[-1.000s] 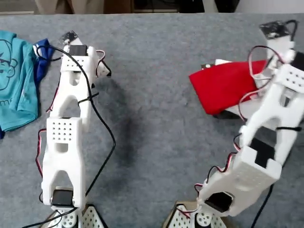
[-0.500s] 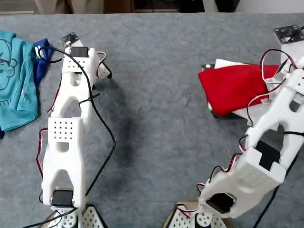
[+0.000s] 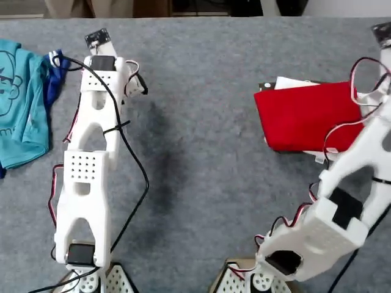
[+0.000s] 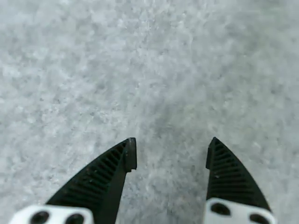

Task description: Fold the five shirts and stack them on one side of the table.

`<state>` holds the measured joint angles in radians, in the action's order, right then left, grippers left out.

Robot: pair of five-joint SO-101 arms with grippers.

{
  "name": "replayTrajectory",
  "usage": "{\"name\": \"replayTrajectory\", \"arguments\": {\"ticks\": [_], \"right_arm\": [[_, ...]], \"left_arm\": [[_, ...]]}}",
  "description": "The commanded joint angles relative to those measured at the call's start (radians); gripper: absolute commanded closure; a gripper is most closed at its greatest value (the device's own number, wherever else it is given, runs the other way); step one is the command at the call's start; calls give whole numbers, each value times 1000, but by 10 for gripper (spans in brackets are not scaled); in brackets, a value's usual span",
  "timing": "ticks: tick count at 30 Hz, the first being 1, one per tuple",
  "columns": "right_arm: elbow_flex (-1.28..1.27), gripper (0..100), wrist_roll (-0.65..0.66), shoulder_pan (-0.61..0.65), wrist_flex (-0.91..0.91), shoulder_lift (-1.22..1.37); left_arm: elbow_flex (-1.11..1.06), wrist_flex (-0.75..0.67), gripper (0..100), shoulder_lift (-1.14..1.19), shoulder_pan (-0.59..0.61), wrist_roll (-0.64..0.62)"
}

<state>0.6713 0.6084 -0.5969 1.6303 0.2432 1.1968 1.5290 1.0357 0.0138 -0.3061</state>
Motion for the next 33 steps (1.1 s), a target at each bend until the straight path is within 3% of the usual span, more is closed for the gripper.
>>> {"name": "replayTrajectory", "arguments": {"ticks": [1, 4, 9, 14, 19, 24, 27, 33], "right_arm": [[96, 744, 9, -7, 86, -58], [119, 745, 8, 2, 157, -58], [51, 745, -15, 8, 157, -96], [-33, 745, -25, 87, 157, -145], [-62, 745, -60, 183, 157, -168], [-62, 745, -78, 202, 157, -170], [-62, 745, -77, 193, 157, -171], [-79, 745, -78, 182, 157, -173]], "left_arm": [[227, 146, 751, -28, 38, 15], [387, 236, 751, -16, 138, 23], [368, 233, 751, -48, 381, 229], [311, 229, 751, -2, 557, 304], [315, 227, 776, 102, 598, 321], [315, 227, 875, 189, 600, 321], [315, 227, 990, 206, 597, 321], [385, 233, 982, 136, 585, 319]]}}
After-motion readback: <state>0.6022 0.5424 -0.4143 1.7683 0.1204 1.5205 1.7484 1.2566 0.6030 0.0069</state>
